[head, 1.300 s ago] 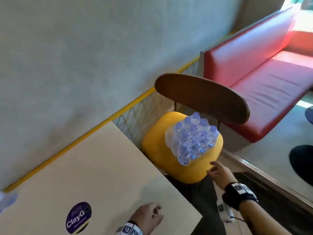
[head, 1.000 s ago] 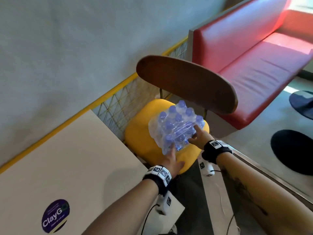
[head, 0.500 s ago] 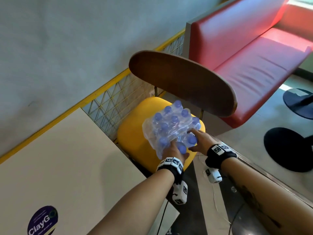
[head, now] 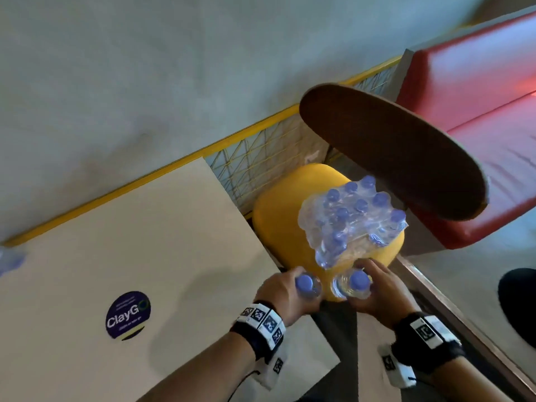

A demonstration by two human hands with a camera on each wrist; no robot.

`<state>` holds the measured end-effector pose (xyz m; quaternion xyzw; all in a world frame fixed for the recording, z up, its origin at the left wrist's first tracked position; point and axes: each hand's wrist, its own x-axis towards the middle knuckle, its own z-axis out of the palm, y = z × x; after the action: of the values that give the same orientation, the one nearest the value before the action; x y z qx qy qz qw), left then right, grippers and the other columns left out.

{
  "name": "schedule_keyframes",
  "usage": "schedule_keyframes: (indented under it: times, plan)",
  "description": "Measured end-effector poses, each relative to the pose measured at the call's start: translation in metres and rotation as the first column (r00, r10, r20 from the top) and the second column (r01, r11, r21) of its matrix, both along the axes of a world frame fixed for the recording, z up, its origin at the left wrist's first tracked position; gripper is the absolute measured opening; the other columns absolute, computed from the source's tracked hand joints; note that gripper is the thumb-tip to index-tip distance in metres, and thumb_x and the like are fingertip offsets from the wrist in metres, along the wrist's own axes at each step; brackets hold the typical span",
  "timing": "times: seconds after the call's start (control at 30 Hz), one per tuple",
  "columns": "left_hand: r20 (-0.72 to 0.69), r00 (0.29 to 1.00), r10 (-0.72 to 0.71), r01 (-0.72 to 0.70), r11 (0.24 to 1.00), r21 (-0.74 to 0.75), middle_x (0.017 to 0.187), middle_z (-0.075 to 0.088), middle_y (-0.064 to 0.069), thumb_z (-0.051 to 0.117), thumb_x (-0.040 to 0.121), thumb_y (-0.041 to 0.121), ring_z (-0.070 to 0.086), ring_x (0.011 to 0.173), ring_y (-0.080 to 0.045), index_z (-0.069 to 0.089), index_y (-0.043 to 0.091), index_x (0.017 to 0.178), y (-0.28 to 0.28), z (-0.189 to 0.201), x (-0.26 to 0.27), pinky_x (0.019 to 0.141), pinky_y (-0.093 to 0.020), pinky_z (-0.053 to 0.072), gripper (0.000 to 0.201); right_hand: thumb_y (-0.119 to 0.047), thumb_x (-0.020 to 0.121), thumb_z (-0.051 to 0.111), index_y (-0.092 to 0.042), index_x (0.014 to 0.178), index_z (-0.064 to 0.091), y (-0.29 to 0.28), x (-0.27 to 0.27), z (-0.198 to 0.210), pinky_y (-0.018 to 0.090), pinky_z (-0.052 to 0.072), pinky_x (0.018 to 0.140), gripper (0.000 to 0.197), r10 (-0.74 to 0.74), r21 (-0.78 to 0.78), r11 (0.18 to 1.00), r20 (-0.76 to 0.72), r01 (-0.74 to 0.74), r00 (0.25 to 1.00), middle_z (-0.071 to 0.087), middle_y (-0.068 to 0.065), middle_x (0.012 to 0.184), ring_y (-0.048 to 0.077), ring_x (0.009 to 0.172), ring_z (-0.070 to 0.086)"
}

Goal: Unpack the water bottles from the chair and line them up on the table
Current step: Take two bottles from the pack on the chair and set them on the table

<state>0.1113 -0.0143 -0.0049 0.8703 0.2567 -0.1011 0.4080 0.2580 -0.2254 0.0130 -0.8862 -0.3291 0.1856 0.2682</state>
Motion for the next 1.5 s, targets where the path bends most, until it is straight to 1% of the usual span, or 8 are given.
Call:
schedule_keyframes:
  times: [0.2, 0.37, 0.47, 0.63, 0.87, 1.07, 1.3, 1.5]
  plan:
    - [-0.052, 0.924, 0.378, -0.376, 0.926, 0.045, 0.086, 0.074, 0.015, 0.079, 0.062, 0.065, 0.071, 0.080, -0.008, 0.063, 0.035, 0.099, 0.111, -0.002, -0.185, 0.077, -0.031, 0.059, 0.050, -0.043, 0.054, 0.083, -0.036, 0.099, 0.054, 0.117, -0.108, 0.001, 0.026, 0.053, 0.066, 0.055, 0.350, 0.083, 0.936, -0.096, -0.343, 0.932, 0.056, -0.020, 0.095, 0.005, 0.082, 0.059]
    - [-0.063, 0.793, 0.606, -0.597, 0.794, 0.112, 0.095, 0.074, 0.016, 0.081, 0.059, 0.071, 0.070, 0.086, -0.012, 0.068, 0.036, 0.108, 0.175, -0.007, -0.321, 0.079, -0.031, 0.058, 0.061, -0.047, 0.054, 0.079, -0.034, 0.098, 0.051, 0.236, -0.199, -0.016, 0.037, 0.054, 0.068, 0.053, 0.559, 0.092, 0.829, -0.148, -0.551, 0.816, 0.054, -0.015, 0.095, 0.012, 0.079, 0.057]
    - [-0.106, 0.691, 0.715, -0.703, 0.698, 0.133, 0.085, 0.073, 0.012, 0.087, 0.064, 0.063, 0.067, 0.069, -0.012, 0.064, 0.037, 0.098, 0.207, -0.011, -0.391, 0.067, -0.029, 0.057, 0.049, -0.049, 0.057, 0.077, -0.035, 0.094, 0.049, 0.305, -0.262, -0.024, 0.038, 0.053, 0.071, 0.048, 0.627, 0.081, 0.777, -0.176, -0.624, 0.759, 0.053, -0.013, 0.094, 0.013, 0.078, 0.056]
    - [-0.122, 0.615, 0.779, -0.759, 0.627, 0.176, 0.084, 0.072, 0.010, 0.086, 0.062, 0.064, 0.070, 0.068, -0.018, 0.061, 0.035, 0.097, 0.250, -0.016, -0.467, 0.070, -0.036, 0.062, 0.052, -0.043, 0.055, 0.080, -0.032, 0.100, 0.050, 0.391, -0.352, -0.039, 0.035, 0.052, 0.079, 0.055, 0.676, 0.067, 0.729, -0.228, -0.681, 0.701, 0.056, -0.013, 0.101, 0.014, 0.088, 0.056]
    - [-0.145, 0.643, 0.752, -0.739, 0.659, 0.139, 0.090, 0.072, 0.011, 0.085, 0.057, 0.067, 0.071, 0.079, -0.018, 0.062, 0.036, 0.101, 0.300, -0.028, -0.513, 0.075, -0.037, 0.063, 0.059, -0.040, 0.060, 0.080, -0.029, 0.101, 0.049, 0.453, -0.436, -0.051, 0.039, 0.053, 0.075, 0.052, 0.685, -0.018, 0.710, -0.218, -0.704, 0.695, 0.052, -0.009, 0.102, 0.019, 0.085, 0.058]
    - [-0.268, 0.717, 0.643, -0.622, 0.764, 0.169, 0.086, 0.073, 0.010, 0.076, 0.053, 0.067, 0.073, 0.077, -0.016, 0.065, 0.036, 0.095, 0.337, -0.038, -0.512, 0.077, -0.033, 0.061, 0.053, -0.034, 0.064, 0.079, -0.023, 0.102, 0.052, 0.485, -0.468, -0.055, 0.029, 0.045, 0.066, 0.047, 0.682, -0.087, 0.717, -0.121, -0.692, 0.721, 0.053, -0.006, 0.101, 0.019, 0.084, 0.059]
    - [-0.234, 0.758, 0.609, -0.576, 0.793, 0.195, 0.085, 0.072, 0.013, 0.078, 0.060, 0.066, 0.066, 0.071, -0.008, 0.064, 0.037, 0.096, 0.348, -0.054, -0.516, 0.064, -0.026, 0.047, 0.048, -0.038, 0.062, 0.079, -0.027, 0.101, 0.049, 0.489, -0.474, -0.060, 0.036, 0.055, 0.070, 0.051, 0.657, -0.139, 0.739, -0.069, -0.659, 0.751, 0.054, -0.008, 0.100, 0.019, 0.082, 0.061]
    - [-0.356, 0.717, 0.599, -0.528, 0.801, 0.283, 0.080, 0.071, 0.001, 0.075, 0.068, 0.066, 0.067, 0.068, -0.016, 0.057, 0.034, 0.072, 0.349, -0.055, -0.504, 0.066, -0.033, 0.047, 0.037, -0.043, 0.061, 0.082, -0.027, 0.104, 0.048, 0.486, -0.476, -0.063, 0.034, 0.055, 0.070, 0.057, 0.640, -0.141, 0.753, -0.069, -0.643, 0.765, 0.054, -0.008, 0.103, 0.018, 0.083, 0.062]
